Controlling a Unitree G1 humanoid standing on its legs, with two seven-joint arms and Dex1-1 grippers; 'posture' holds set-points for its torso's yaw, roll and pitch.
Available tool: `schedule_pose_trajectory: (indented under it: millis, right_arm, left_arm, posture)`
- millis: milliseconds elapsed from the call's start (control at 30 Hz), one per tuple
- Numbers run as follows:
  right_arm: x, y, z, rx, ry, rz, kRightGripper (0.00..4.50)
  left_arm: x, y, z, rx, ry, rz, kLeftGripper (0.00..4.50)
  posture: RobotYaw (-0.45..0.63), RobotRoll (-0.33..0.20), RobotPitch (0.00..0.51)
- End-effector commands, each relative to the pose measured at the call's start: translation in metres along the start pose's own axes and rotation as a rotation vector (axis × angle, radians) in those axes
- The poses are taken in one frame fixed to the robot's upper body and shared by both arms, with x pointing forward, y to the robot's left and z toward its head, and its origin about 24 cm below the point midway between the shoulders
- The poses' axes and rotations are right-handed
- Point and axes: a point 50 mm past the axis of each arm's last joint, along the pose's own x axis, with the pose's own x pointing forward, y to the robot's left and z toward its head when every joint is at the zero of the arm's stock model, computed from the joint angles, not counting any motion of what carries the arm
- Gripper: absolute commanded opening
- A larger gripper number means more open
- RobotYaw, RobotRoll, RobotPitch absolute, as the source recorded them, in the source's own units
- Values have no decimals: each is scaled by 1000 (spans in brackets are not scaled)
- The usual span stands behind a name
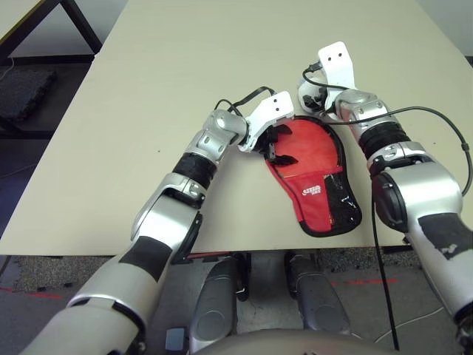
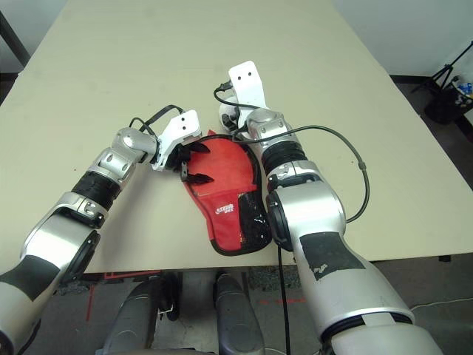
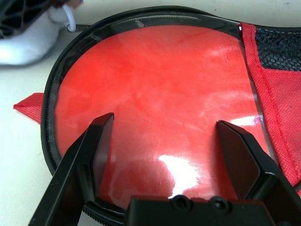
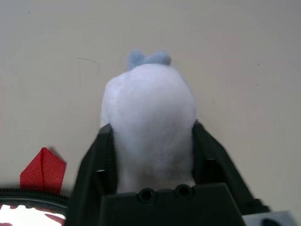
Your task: Store the ping-pong paddle in its case and zip it.
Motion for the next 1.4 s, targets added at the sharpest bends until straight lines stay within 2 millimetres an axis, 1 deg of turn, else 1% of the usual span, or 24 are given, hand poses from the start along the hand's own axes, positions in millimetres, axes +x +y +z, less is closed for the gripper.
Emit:
schedule_pose_trajectory:
  millis: [33,100,167,200,333,433,533,667,733,900,1033,1133,1233,1300,1400]
  right_arm:
    - [-1,-6,1,-17,-1,-25,1505]
    - [-3,-11,3,-75,-6,-42,954]
    - [-4,-15,4,-118,-1,-55,503]
    - [-5,-19,4,-146,7,-61,409]
    - [-13,-34,3,-249,52,-60,358]
    - [-31,-54,-10,-362,142,-11,358]
    - [-53,-59,-25,-404,201,29,357]
    - [-88,-59,-44,-422,275,72,357]
    - [-103,-57,-50,-419,301,86,357]
    - [-134,-54,-54,-441,354,120,357]
    - [-162,-54,-57,-446,437,197,357]
    - [-182,-52,-58,-440,519,301,357]
    - [-202,-42,-55,-445,579,471,357]
    - [-216,-34,-54,-483,633,600,355]
    - [-234,-29,-57,-500,722,720,336]
  left_arm:
    - [10,-12,-28,-60,112,-31,4500]
    - [11,-12,-28,-59,112,-32,4500]
    - [12,-12,-27,-59,112,-33,4500]
    - [12,-12,-27,-59,112,-34,4500]
    - [13,-13,-27,-56,111,-37,4500]
    - [13,-13,-27,-55,111,-37,4500]
    - [14,-14,-27,-54,110,-37,4500]
    - [14,-14,-27,-52,110,-40,4500]
    - [15,-14,-27,-50,110,-43,4500]
    - [17,-14,-26,-44,108,-48,4500]
    - [19,-14,-24,-38,105,-50,4500]
    - [19,-14,-24,-36,104,-53,4500]
    - [19,-14,-25,-36,104,-56,4500]
    - [19,-14,-25,-34,106,-58,4500]
    - [19,-14,-26,-36,108,-58,4500]
  posture:
    - [-79,0,226]
    - [-84,0,225]
    - [-85,0,225]
    - [-85,0,225]
    - [-88,0,223]
    - [-94,0,223]
    - [-101,0,222]
    - [-124,0,221]
    - [-138,0,220]
    - [-156,0,218]
    - [-158,0,219]
    - [-162,0,218]
    - [-164,0,220]
    - [-167,0,224]
    - [-169,0,225]
